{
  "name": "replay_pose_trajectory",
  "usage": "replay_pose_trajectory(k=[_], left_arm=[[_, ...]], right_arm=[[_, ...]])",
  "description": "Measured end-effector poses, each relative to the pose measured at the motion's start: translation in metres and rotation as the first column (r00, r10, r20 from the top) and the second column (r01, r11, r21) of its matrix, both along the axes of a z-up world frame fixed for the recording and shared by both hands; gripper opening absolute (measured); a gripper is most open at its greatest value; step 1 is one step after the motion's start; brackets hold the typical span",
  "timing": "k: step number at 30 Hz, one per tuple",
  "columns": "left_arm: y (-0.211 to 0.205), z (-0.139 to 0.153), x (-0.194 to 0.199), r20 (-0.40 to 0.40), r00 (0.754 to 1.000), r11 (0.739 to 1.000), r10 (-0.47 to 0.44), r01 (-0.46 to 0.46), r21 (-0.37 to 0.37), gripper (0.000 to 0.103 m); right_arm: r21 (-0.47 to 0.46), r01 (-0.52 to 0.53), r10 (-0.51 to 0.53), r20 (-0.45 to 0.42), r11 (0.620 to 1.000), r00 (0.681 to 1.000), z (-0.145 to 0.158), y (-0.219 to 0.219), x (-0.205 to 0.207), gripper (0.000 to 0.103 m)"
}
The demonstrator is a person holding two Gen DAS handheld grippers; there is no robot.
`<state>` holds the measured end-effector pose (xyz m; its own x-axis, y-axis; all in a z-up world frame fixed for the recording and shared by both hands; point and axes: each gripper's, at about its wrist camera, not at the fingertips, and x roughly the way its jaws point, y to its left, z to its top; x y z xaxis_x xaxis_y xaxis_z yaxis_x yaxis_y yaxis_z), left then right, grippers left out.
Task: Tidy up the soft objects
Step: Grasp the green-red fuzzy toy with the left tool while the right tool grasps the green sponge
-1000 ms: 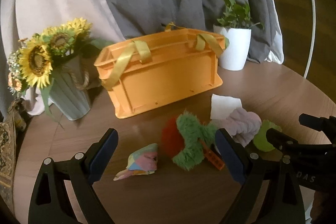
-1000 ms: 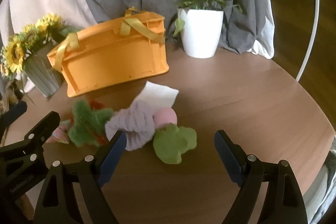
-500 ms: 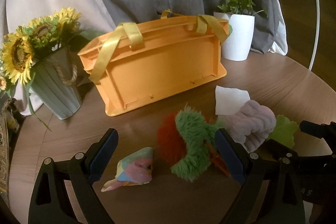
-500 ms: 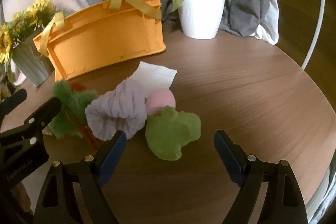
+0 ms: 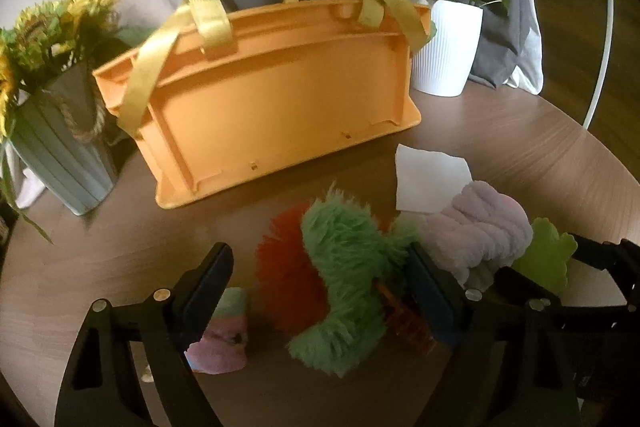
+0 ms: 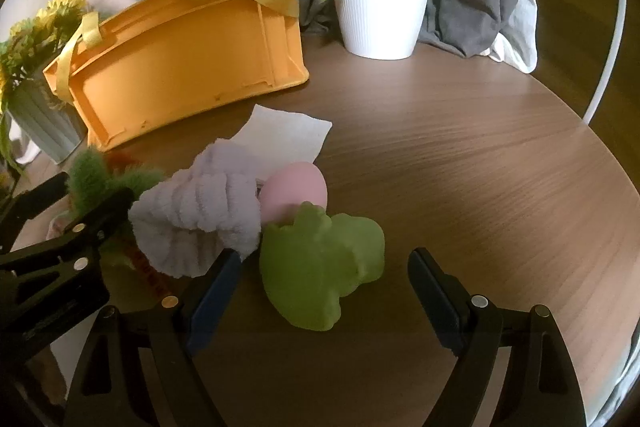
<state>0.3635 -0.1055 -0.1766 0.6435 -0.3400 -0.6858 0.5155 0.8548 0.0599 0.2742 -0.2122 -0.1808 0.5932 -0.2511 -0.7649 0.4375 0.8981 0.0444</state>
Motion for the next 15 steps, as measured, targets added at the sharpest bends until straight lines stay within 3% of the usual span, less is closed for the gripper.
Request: replay_pose_trajectory(k=[6,8,15], left_arm=[[-0.006,-0.010,0.007,-0.068,0.998,1.000,-0.008,0.006,-0.030,0.074],[-0.006,-0.013,0.008,-0.099,0.995,0.999,-0.012,0.008,-0.045,0.065],[-0.010,-0.016,0.006,-0.108,0.994,0.999,-0.011,0.006,-0.045,0.050]], right_arm=[[-0.003,-0.011,0.011,0.000,1.000,1.000,0.000,-0.001,0.003,0.086],[-0.009,-0.015,0.015,0.001,1.000,1.000,0.000,-0.001,0.002,0.085],[0.009,-0.026,0.026,-0.008,1.000,1.000,-0.004,-0.003,0.002,0.066]])
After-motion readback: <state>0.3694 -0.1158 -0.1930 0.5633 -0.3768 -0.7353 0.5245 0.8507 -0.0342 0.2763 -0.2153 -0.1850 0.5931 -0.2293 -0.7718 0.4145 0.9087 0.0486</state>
